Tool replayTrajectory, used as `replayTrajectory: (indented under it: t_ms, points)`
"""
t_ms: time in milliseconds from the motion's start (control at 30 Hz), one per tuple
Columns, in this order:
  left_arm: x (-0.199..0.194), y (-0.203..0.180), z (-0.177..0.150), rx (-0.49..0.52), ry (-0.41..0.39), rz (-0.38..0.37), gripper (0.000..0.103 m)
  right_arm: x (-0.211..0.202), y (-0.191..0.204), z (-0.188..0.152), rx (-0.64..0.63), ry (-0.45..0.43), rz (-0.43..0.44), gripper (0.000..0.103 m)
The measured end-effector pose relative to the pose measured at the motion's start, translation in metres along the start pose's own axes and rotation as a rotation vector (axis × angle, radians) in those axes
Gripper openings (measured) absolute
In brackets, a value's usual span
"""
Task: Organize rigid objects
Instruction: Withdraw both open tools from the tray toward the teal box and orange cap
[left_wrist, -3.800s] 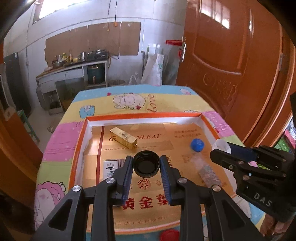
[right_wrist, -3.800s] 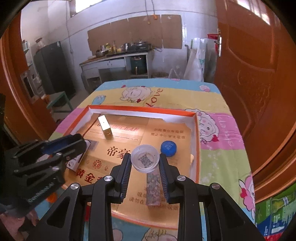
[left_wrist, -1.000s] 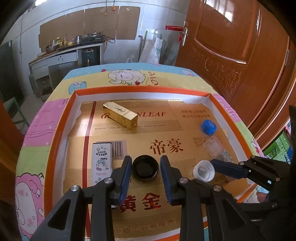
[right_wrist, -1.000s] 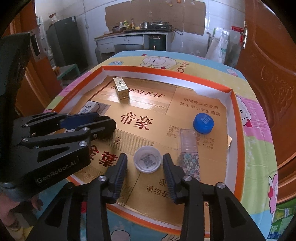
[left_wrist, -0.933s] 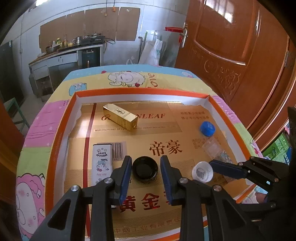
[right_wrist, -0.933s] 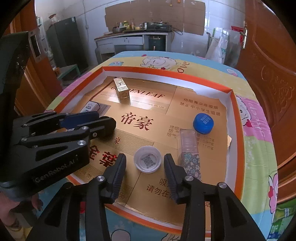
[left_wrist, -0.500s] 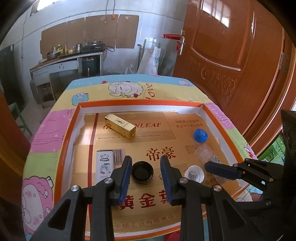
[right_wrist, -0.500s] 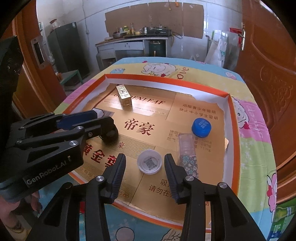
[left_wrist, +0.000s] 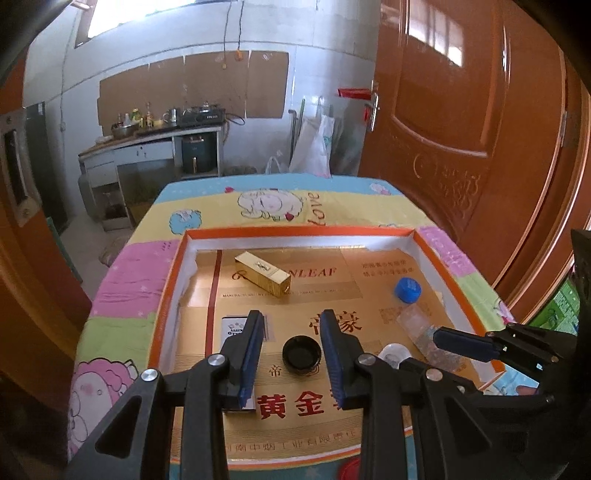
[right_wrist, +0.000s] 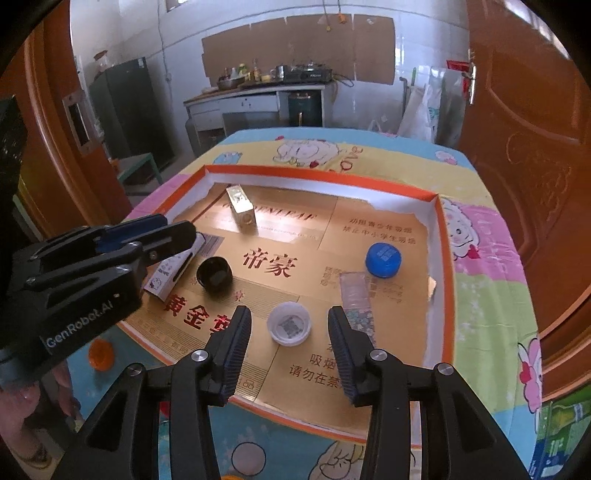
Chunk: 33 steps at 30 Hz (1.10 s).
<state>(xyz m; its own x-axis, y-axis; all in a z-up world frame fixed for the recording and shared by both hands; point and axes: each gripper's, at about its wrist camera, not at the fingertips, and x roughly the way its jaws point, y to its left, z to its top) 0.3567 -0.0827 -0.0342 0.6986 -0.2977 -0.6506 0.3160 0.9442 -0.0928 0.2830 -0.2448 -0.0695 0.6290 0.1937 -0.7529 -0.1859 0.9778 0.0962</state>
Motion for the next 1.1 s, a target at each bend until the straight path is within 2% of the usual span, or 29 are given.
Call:
replayTrajectory:
  t_ms: [567, 967, 1100]
  points:
    - [-0.059, -0.004, -0.016, 0.017, -0.051, 0.017, 0.032, -0.047, 0.016, -0.022, -0.006, -0.054, -0.01, 0.045]
    - [-0.102, -0.004, -0.042, 0.018, -0.108, 0.016, 0.032, -0.092, 0.042, -0.043, -0.008, -0.112, -0.013, 0.045]
    - [-0.117, -0.004, -0.049, 0.027, -0.127, 0.024, 0.032, -0.104, 0.049, -0.05, -0.001, -0.118, 0.017, 0.045]
